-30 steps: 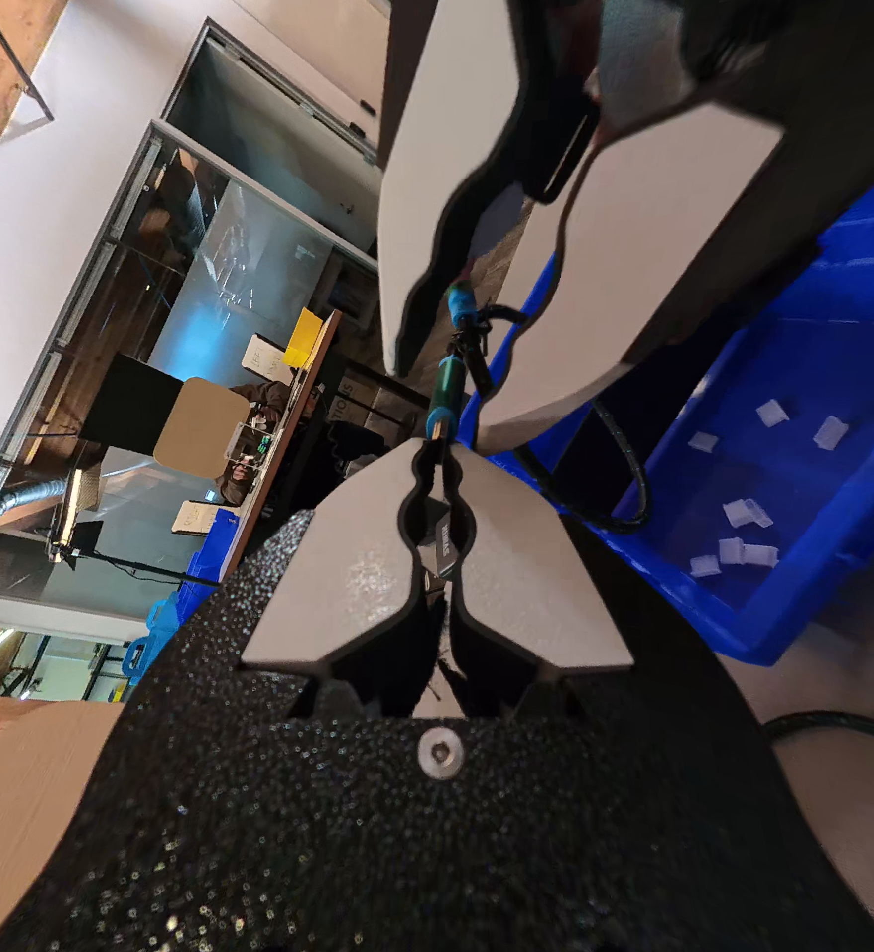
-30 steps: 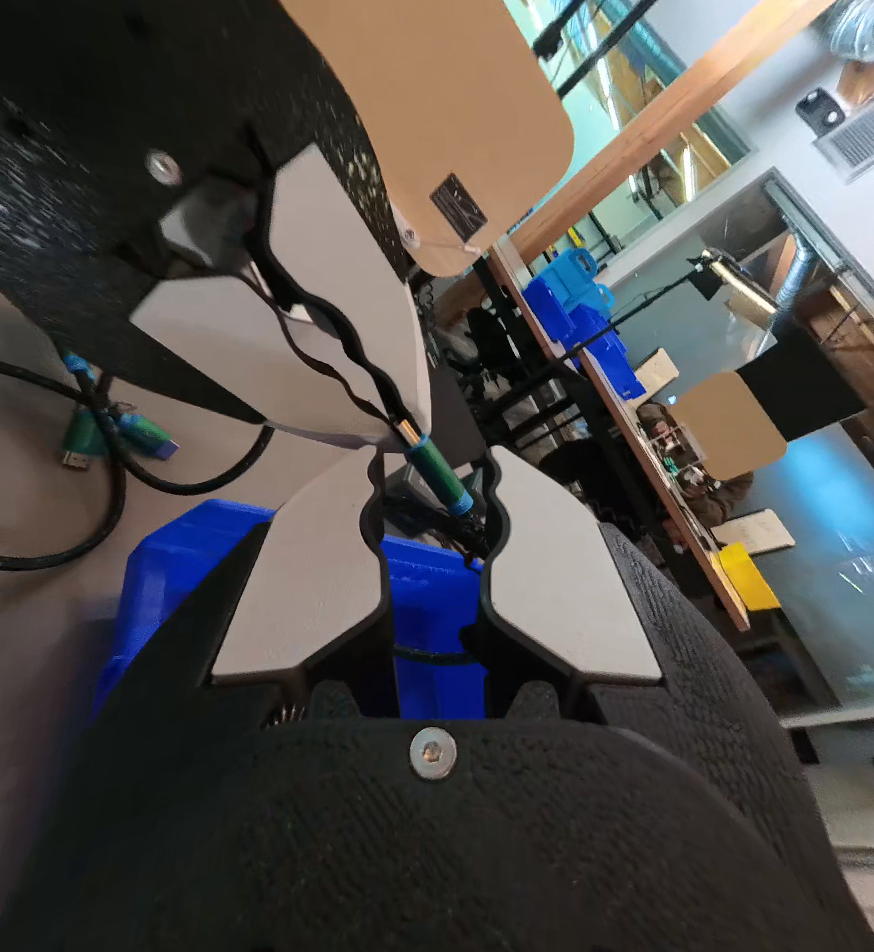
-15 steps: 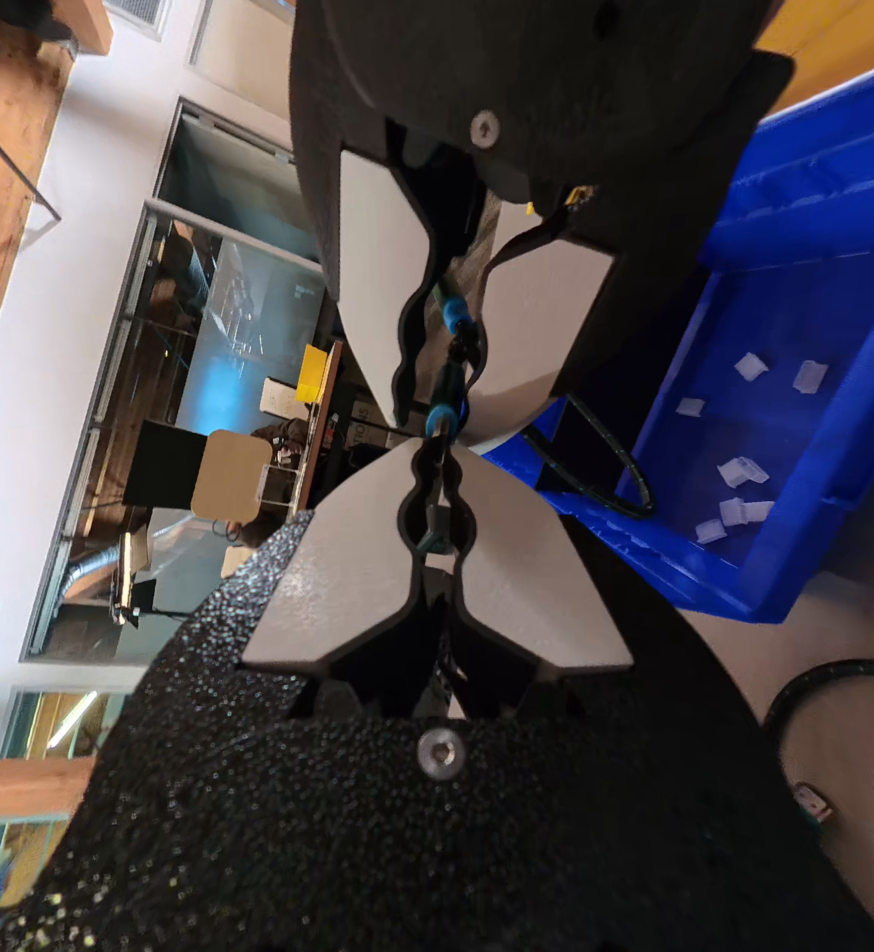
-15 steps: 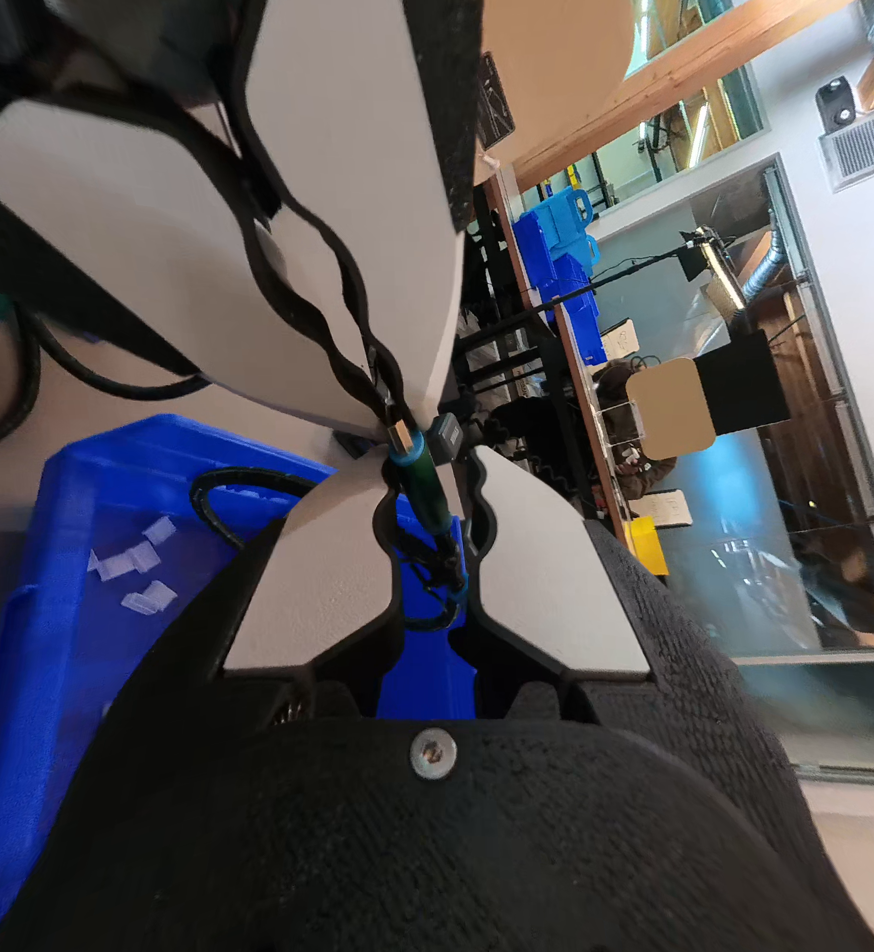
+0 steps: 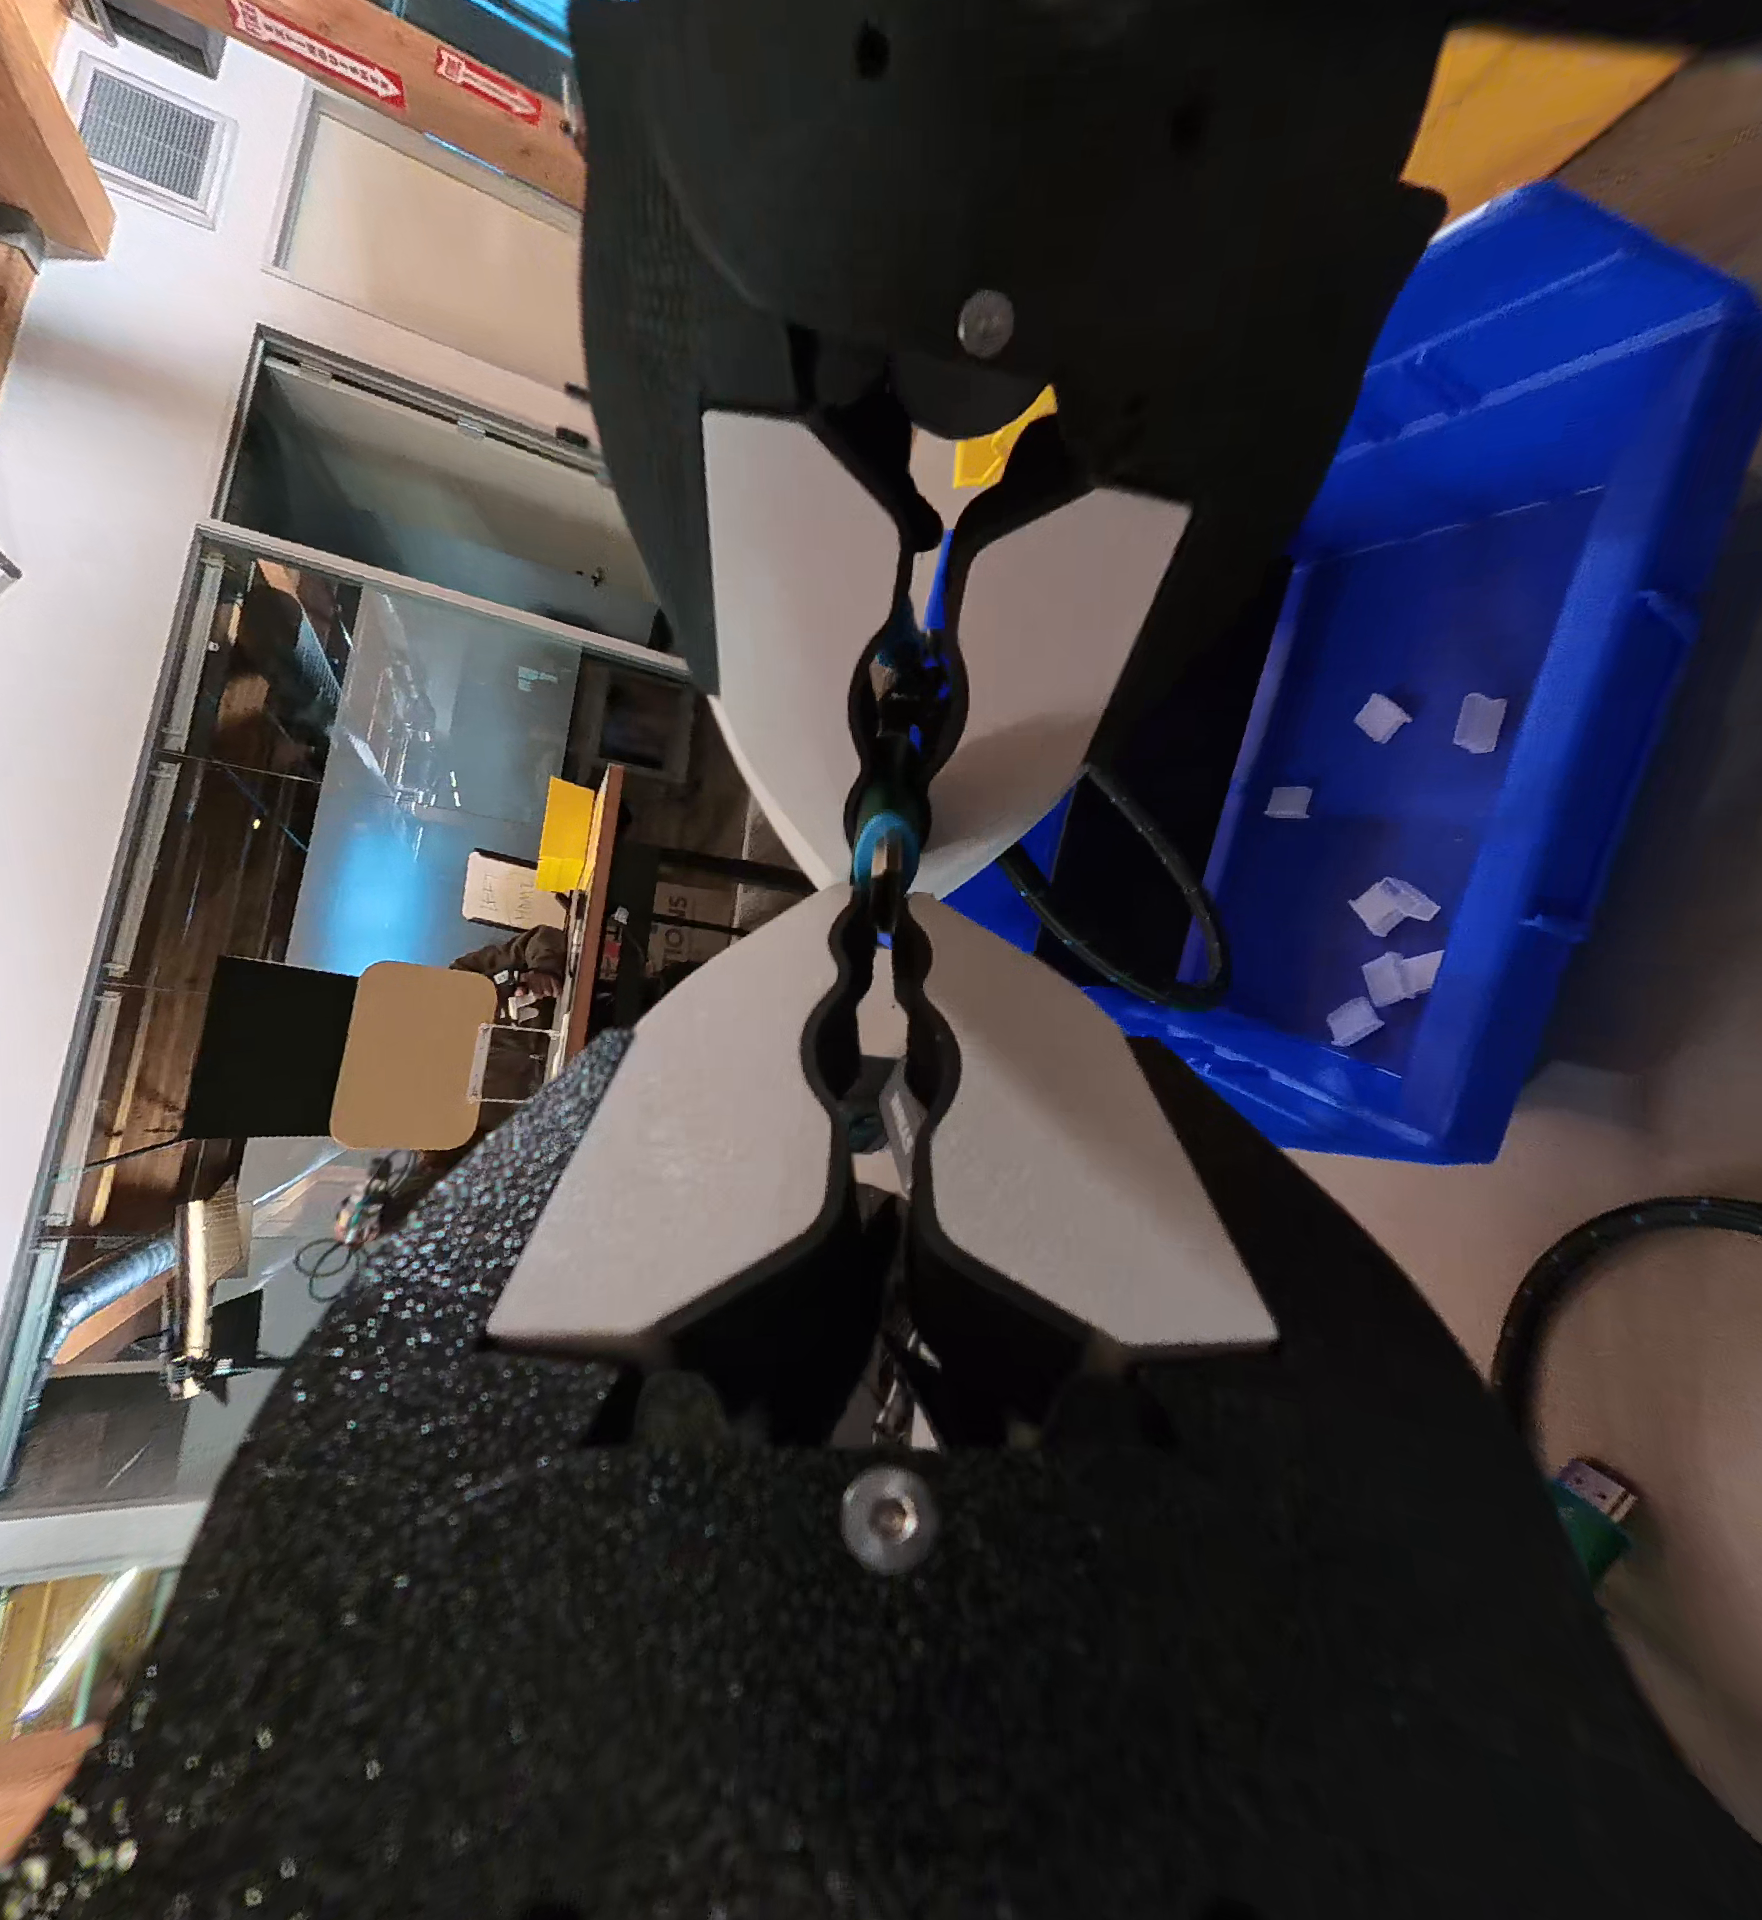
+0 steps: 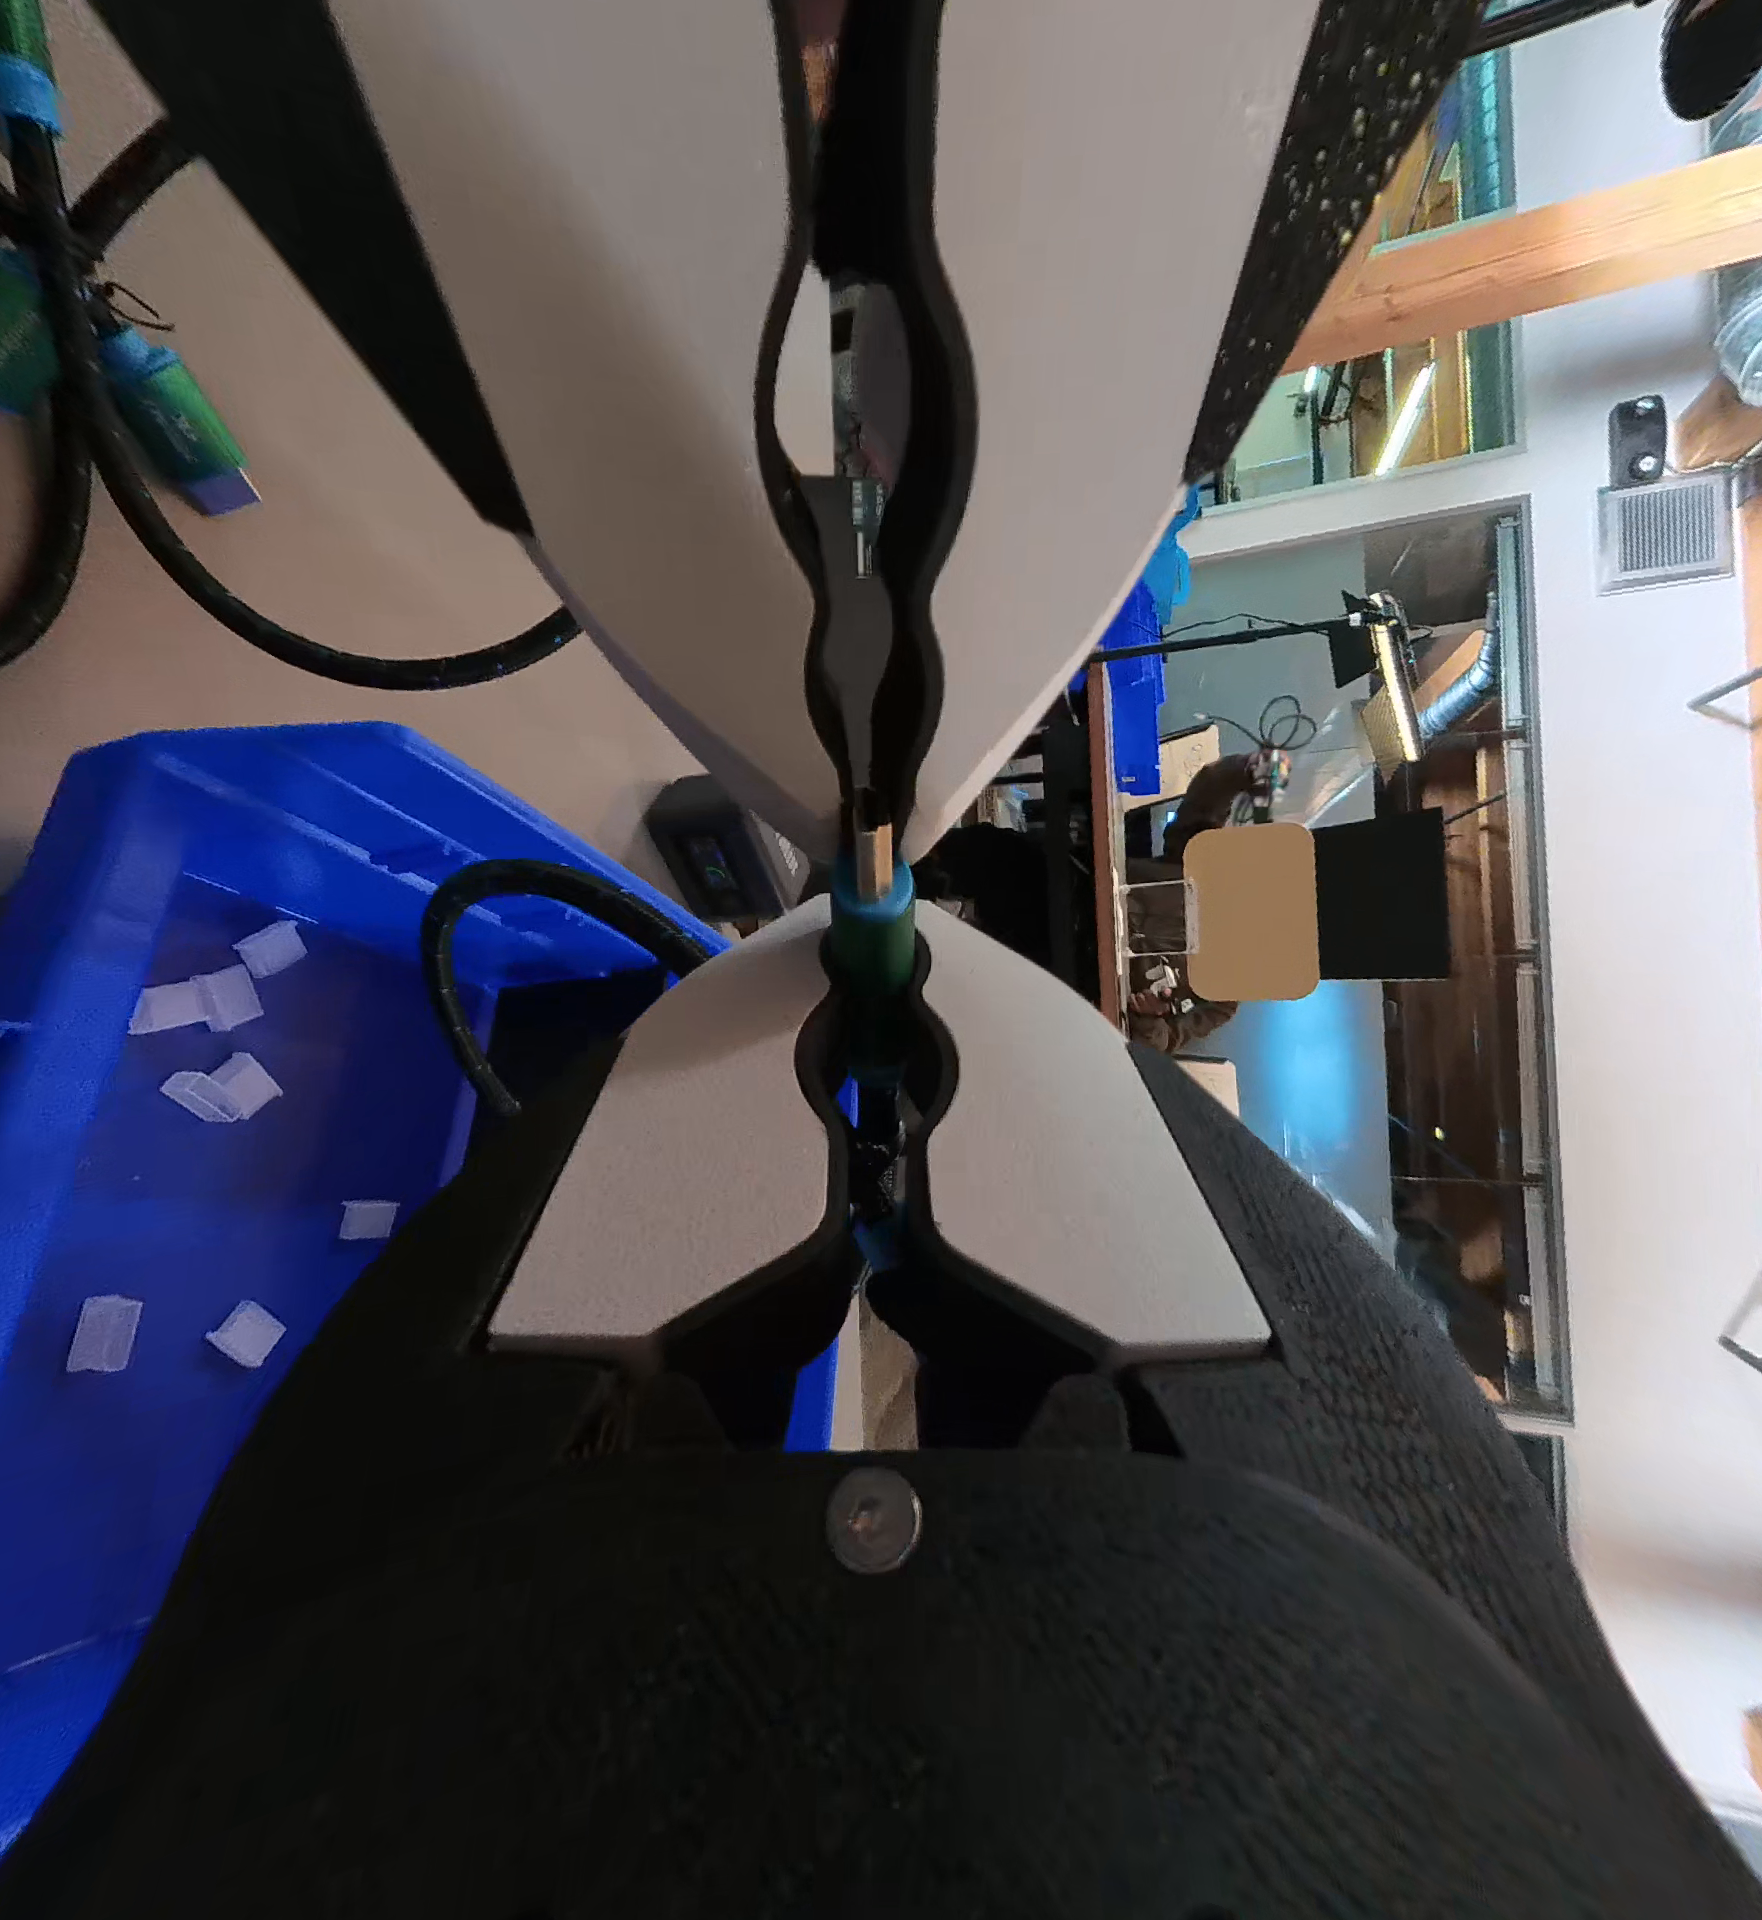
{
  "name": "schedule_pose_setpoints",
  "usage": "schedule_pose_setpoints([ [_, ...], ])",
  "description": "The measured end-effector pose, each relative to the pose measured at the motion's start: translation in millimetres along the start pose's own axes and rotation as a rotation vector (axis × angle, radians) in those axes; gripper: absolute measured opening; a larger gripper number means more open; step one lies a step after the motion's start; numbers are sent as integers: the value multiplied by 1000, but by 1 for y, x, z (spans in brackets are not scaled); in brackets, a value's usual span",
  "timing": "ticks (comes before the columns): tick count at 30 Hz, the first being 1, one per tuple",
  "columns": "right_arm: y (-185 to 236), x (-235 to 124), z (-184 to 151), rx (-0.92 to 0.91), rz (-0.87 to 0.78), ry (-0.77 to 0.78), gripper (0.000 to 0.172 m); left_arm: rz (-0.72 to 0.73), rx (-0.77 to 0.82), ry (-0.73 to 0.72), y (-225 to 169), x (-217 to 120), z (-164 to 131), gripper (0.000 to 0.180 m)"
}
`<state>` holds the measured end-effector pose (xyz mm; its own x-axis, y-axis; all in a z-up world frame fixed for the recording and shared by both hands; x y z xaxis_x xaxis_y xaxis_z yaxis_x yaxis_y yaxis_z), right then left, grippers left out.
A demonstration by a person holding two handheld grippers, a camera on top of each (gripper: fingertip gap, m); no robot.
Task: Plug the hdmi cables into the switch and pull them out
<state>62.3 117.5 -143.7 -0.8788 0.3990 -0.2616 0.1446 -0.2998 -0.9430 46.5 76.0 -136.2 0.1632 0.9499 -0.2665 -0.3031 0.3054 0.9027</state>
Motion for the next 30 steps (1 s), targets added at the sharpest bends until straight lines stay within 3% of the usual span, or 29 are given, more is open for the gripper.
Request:
schedule_pose_setpoints([
  [8, 0, 0, 0, 26, 15, -7, 6, 13, -202, -25, 2, -9, -11, 6],
  [12, -5, -4, -11, 97, 17, -7, 5, 120, -342, 39, 16, -53, -53, 28],
  [15, -11, -9, -17, 126, 1, -4, 5, 125, -486, 129, 10, -94, -94, 44],
  [22, -8, -8, -21, 135, 18, 6, 5, -82, -580, 402, -64, -143, -148, 65],
  [26, -5, -5, -17, 128, 36, 1, 5, -212, -561, 464, -96, -133, -164, 73],
  [30, -2, -7, -7, 112, 52, -16, 5, -307, -504, 512, -111, -117, -177, 60],
])
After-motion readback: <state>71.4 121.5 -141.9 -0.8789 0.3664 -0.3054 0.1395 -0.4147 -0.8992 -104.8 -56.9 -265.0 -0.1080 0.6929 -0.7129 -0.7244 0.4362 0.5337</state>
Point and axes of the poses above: each gripper's, where its closed fingertips meet, x out along the fingers, z out of its top, y = z × x across the jaws, the point moved 3 cm from there along -x, back along the fingers, and after that the axes turned 2 degrees about y, right-handed, at the moved point
